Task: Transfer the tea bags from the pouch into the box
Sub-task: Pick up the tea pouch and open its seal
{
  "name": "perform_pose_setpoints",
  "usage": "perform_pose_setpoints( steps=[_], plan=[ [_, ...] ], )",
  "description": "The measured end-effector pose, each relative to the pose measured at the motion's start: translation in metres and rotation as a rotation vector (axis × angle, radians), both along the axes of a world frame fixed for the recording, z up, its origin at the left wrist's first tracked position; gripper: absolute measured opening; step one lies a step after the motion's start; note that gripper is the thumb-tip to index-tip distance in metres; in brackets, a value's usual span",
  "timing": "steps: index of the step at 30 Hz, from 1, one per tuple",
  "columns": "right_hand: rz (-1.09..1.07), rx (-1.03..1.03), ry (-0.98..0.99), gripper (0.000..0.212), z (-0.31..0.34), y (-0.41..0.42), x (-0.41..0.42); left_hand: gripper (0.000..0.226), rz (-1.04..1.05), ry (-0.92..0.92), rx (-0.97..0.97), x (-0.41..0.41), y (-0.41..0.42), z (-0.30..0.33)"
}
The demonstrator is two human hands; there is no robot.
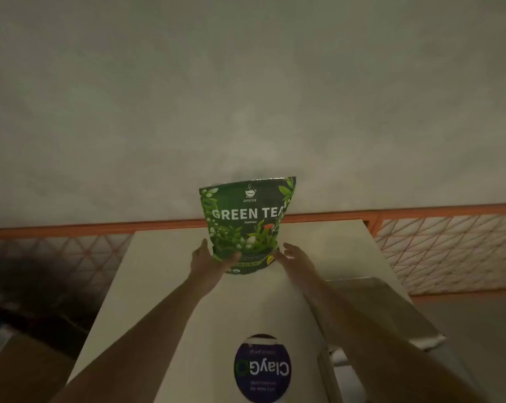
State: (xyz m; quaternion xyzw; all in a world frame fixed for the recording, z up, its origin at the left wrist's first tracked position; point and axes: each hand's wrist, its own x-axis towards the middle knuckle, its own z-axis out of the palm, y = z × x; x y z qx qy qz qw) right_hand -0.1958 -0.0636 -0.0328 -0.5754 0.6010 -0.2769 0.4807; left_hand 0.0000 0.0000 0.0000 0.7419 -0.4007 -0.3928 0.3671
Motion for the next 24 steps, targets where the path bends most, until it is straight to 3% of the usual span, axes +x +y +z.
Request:
perform_pose_setpoints(
  steps=[2,8,14,18,20,24],
  plan=[
    [-0.008,0.029,-0.049,0.07,-0.004,-0.013,0.004,0.134,0.004,0.034,-0.1,0.002,-0.011,-0.001],
    [-0.045,0.02,-0.186,0.097,-0.006,-0.047,0.015,0.051,0.072,0.187,-0.362,0.005,-0.041,-0.014],
    [0.056,-0.096,-0.305,0.066,0.008,-0.067,0.015,0.067,0.123,0.23,-0.405,0.007,-0.057,-0.012],
    [0.056,-0.065,-0.314,0.073,0.007,-0.064,0.013,0.062,0.112,0.295,-0.415,0.003,-0.053,-0.006],
    [0.046,-0.092,-0.279,0.073,0.009,-0.056,0.011,0.05,0.096,0.309,-0.394,-0.001,-0.047,0.002],
    [-0.003,-0.1,-0.211,0.096,0.007,-0.035,0.003,0.038,0.079,0.357,-0.36,-0.012,-0.028,0.01]
  ],
)
